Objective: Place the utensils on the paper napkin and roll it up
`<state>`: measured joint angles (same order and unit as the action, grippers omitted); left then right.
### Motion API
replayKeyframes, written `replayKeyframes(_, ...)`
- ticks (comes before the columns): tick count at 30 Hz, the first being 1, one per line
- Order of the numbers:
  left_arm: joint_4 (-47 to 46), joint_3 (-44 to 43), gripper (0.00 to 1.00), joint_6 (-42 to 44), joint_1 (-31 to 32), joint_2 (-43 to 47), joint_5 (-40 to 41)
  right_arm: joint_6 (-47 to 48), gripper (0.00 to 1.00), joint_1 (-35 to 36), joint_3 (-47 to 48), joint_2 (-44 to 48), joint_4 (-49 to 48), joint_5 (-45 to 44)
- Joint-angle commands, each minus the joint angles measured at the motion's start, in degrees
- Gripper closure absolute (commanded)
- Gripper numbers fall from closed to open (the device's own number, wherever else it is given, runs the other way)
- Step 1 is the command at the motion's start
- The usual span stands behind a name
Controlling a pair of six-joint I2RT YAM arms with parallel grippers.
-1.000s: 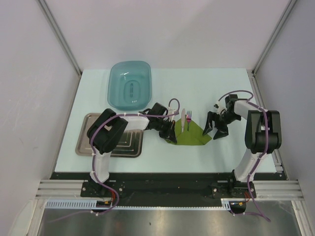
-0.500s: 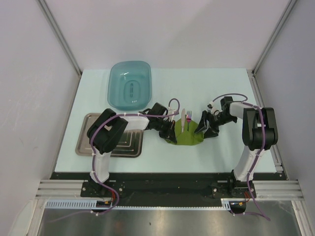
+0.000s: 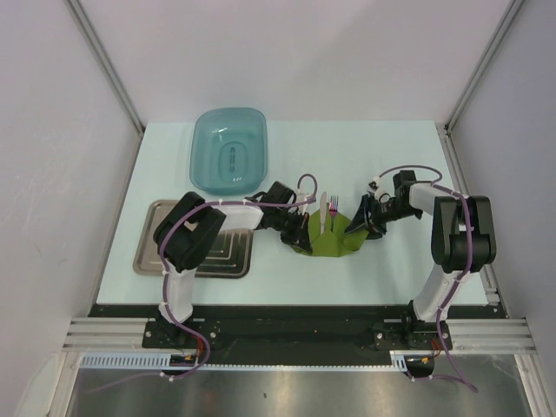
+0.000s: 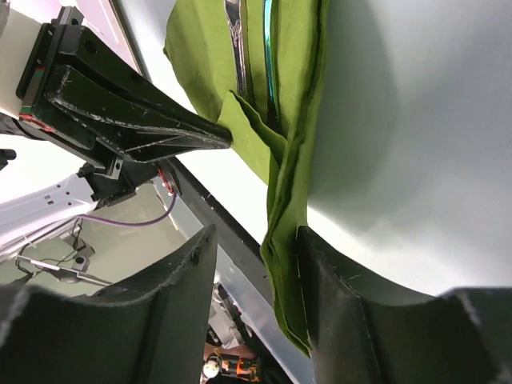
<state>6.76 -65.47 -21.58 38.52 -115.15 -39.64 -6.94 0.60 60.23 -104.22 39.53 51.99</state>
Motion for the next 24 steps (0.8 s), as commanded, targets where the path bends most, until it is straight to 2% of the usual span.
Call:
replayKeyframes(1,0.27,-0.01,1.0,0.75,-0.55,-1.3,2.99,-1.32,0.5,-0.16,-0.37,1.39,-0.94,1.46)
replayKeyframes(4,0.35,-0.01,1.0,0.93,-0.55,-0.95,3.25,0.08,0.56,-0.16,0.5,1.22,1.24,-0.21)
replayKeyframes(10,0.18,0.08,1.0,0.75,-0.55,-1.04,3.25,2.46,0.6,1.33,0.42,2.88,5.56,-1.8)
replayKeyframes(20,0.35,0.26,1.0,1.11,-0.55,-0.6,3.51,0.26,0.6,6.69,2.44,1.22,1.7,-1.8)
replayKeyframes(24,0.27,0.17,1.0,1.11,-0.55,-0.69,3.51,-0.09,0.68,9.58,4.1,-0.27,0.02,-3.02)
